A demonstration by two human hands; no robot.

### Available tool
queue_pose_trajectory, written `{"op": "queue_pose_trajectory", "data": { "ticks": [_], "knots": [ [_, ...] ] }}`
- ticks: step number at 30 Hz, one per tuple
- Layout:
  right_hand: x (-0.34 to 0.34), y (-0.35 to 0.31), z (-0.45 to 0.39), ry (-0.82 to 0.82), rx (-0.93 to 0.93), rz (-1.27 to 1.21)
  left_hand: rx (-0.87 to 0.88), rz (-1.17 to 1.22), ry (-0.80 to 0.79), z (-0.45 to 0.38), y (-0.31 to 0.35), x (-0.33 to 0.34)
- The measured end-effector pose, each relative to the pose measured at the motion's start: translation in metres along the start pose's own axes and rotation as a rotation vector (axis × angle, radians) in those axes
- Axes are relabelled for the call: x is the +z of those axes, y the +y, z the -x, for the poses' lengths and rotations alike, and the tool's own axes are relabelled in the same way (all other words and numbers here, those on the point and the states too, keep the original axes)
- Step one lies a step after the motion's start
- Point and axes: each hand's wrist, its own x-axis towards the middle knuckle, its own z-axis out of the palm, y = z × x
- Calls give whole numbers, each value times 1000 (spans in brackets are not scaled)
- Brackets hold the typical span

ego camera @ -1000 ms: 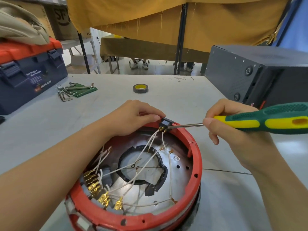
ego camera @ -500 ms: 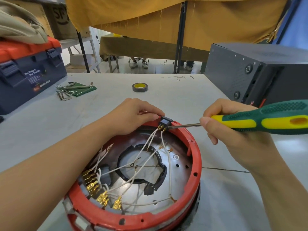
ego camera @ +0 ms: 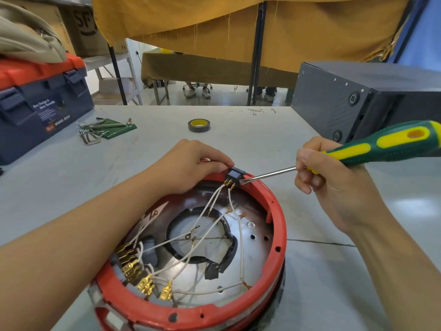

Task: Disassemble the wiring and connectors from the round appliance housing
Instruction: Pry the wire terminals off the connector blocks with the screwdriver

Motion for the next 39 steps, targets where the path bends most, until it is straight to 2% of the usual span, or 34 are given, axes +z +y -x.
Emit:
{"op": "queue_pose_trajectory", "data": {
  "ticks": [8, 13, 20, 28, 34, 39],
  "knots": [
    [-5, 7, -5, 16, 92, -148, -5, -2, -8, 1, 2, 0],
    [16, 19, -3, -156, 107, 110, 1, 3, -11, -1, 1, 1],
    [-9, 4, -6, 56, 98, -187, 11, 47, -25, -1, -1, 0],
    [8, 4, -4, 132, -2, -160, 27, 55, -36, 2, 2, -1],
    [10, 3, -2, 223, 17, -173, 88, 125, 67, 7, 16, -10],
    [9, 3, 0, 273, 13, -159, 195, -87, -168, 16, 30, -27]
  ]
}}
